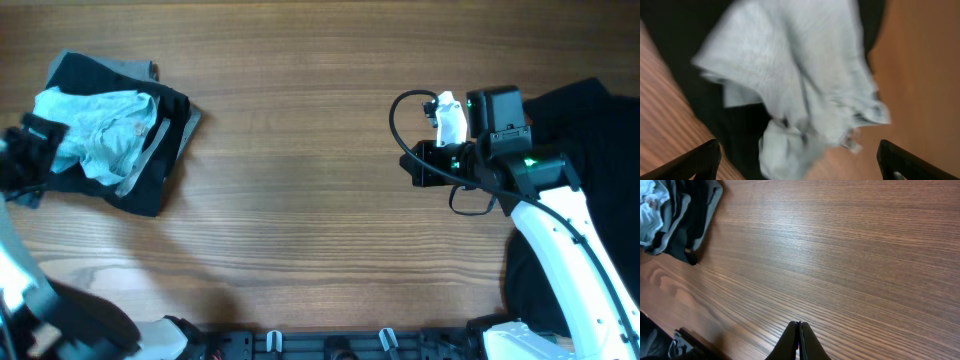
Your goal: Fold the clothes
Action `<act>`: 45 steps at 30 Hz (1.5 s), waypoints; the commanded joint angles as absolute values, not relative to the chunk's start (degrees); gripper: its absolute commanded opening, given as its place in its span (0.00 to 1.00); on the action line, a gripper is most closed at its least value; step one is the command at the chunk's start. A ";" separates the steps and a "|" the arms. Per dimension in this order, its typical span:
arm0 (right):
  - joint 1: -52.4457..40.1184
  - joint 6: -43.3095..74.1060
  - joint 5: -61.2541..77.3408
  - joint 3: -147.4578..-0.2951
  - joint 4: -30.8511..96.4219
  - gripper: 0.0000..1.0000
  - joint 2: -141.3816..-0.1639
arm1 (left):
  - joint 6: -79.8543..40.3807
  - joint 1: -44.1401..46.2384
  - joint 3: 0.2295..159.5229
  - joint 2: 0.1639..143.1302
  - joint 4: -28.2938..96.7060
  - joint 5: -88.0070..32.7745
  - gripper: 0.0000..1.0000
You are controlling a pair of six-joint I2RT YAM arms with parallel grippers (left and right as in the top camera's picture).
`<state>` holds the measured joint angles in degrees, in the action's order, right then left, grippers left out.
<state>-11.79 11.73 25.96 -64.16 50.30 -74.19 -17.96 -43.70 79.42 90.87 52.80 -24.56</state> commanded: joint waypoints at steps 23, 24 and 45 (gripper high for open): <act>-11.66 15.20 19.25 -74.56 52.77 1.00 -45.65 | 7.92 -4.71 82.56 45.10 71.55 -9.96 1.00; -11.66 15.20 19.25 -74.56 54.06 1.00 -45.80 | 7.94 -4.71 82.56 45.08 71.70 -9.96 1.00; -11.64 -18.85 15.14 -70.94 49.65 1.00 -38.06 | 7.94 -4.71 82.56 45.15 71.68 -9.96 1.00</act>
<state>-11.79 1.06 16.12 -73.69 52.49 -43.38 7.86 -5.17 82.26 45.52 71.85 -10.41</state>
